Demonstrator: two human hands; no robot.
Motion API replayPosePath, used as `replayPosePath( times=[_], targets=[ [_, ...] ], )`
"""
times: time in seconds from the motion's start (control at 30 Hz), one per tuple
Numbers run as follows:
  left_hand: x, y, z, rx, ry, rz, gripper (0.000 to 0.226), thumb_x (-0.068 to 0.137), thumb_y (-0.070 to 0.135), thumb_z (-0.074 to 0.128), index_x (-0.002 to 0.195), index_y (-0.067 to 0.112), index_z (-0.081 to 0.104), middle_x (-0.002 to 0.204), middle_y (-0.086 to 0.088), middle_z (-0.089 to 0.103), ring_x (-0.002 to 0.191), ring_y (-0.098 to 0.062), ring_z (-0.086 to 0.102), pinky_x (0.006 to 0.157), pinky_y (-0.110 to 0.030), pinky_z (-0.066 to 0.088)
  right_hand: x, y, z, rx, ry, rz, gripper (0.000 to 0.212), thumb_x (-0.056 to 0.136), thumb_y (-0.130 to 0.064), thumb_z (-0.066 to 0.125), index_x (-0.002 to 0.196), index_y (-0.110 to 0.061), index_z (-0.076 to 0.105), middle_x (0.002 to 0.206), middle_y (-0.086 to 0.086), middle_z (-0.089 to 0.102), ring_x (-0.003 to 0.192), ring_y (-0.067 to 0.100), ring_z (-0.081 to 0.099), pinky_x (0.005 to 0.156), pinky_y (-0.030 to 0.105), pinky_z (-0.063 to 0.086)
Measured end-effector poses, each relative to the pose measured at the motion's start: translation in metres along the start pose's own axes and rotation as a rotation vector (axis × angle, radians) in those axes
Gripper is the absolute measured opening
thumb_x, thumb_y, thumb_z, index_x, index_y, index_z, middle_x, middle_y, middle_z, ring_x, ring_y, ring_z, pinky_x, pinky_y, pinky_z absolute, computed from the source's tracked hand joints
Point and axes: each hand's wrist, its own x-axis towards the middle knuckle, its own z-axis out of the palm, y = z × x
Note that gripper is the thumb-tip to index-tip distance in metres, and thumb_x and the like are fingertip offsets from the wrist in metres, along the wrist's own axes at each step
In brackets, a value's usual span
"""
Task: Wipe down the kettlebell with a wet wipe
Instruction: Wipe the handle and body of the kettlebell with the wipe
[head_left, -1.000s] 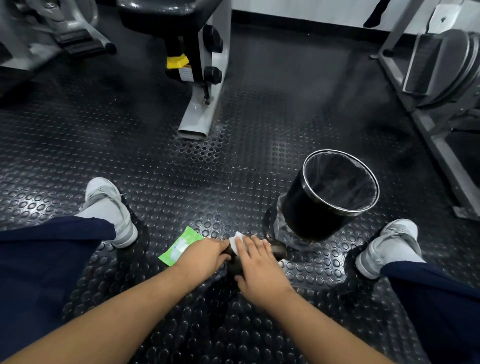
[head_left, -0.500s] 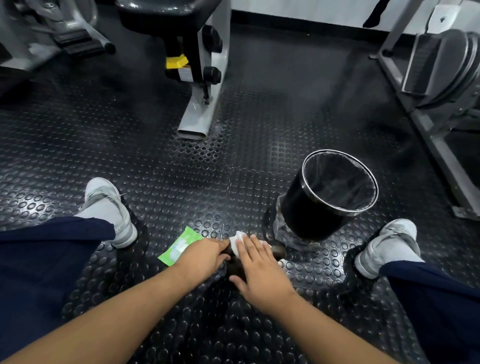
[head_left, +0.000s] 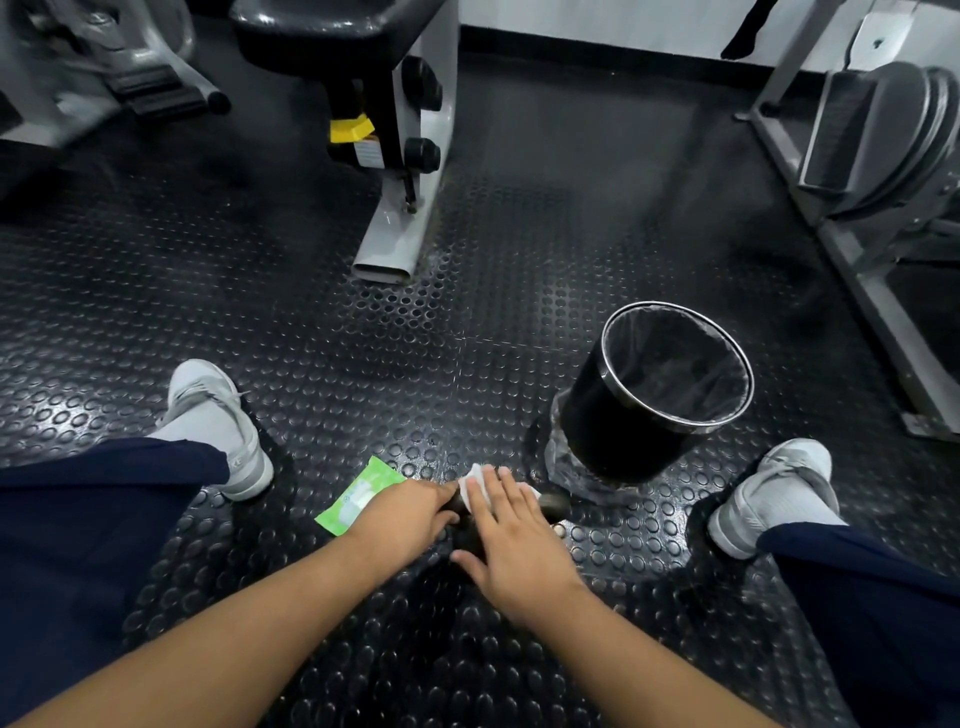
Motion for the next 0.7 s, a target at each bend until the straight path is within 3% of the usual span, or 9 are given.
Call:
replayPosePath(
  times=[0.13,0.27,0.37,0.57,0.7],
  targets=[
    [0.0,-0.001,0.002,-0.012,-0.001,-0.013,0.046,0.103,0.042,0.052,0.147,0.027,0.051,0.127,0.0,0.069,0.11,-0.022,0.066,0.089,-0.031,0.05,-0.008,0.021,-0.004,0.022,-0.026,0.079,0.085,0.104,-0.065,0.029,0.165,-0.02,-0.011,0.17,0.006,-0.018,0.157,0.025,-0.019,0.13,0.045,-0.001],
    [0.002,-0.002,0.002,-0.004,-0.021,-0.026,0.047,0.103,0.041,0.052,0.148,0.025,0.05,0.129,-0.001,0.068,0.112,-0.022,0.065,0.092,-0.032,0.052,0.011,0.013,-0.014,0.055,-0.07,0.181,0.086,0.101,-0.071,0.028,0.165,-0.015,0.012,0.172,0.014,0.011,0.16,0.031,0.0,0.13,0.048,0.004],
    [0.002,-0.001,0.001,-0.009,-0.028,-0.018,0.036,0.101,0.036,0.055,0.136,0.026,0.058,0.12,-0.001,0.07,0.106,-0.023,0.066,0.088,-0.034,0.053,0.02,-0.004,-0.015,0.03,-0.061,0.112,0.085,0.1,-0.071,0.033,0.161,-0.014,0.021,0.166,0.014,0.028,0.157,0.034,0.015,0.129,0.05,0.008],
    [0.001,-0.003,0.002,-0.019,-0.006,0.004,0.041,0.102,0.041,0.054,0.142,0.029,0.054,0.125,0.0,0.069,0.109,-0.022,0.066,0.091,-0.035,0.054,-0.007,0.008,-0.009,0.016,-0.039,0.049,0.088,0.102,-0.068,0.032,0.166,-0.018,-0.004,0.173,0.011,0.003,0.16,0.028,-0.004,0.129,0.043,-0.006],
    [0.0,-0.004,0.002,-0.015,-0.012,0.005,0.044,0.103,0.041,0.052,0.145,0.028,0.052,0.126,0.0,0.068,0.111,-0.022,0.065,0.091,-0.033,0.052,0.0,0.017,-0.016,0.014,-0.095,0.129,0.092,0.1,-0.072,0.032,0.166,-0.015,0.003,0.171,0.011,0.015,0.16,0.03,0.003,0.13,0.046,0.004]
  ],
)
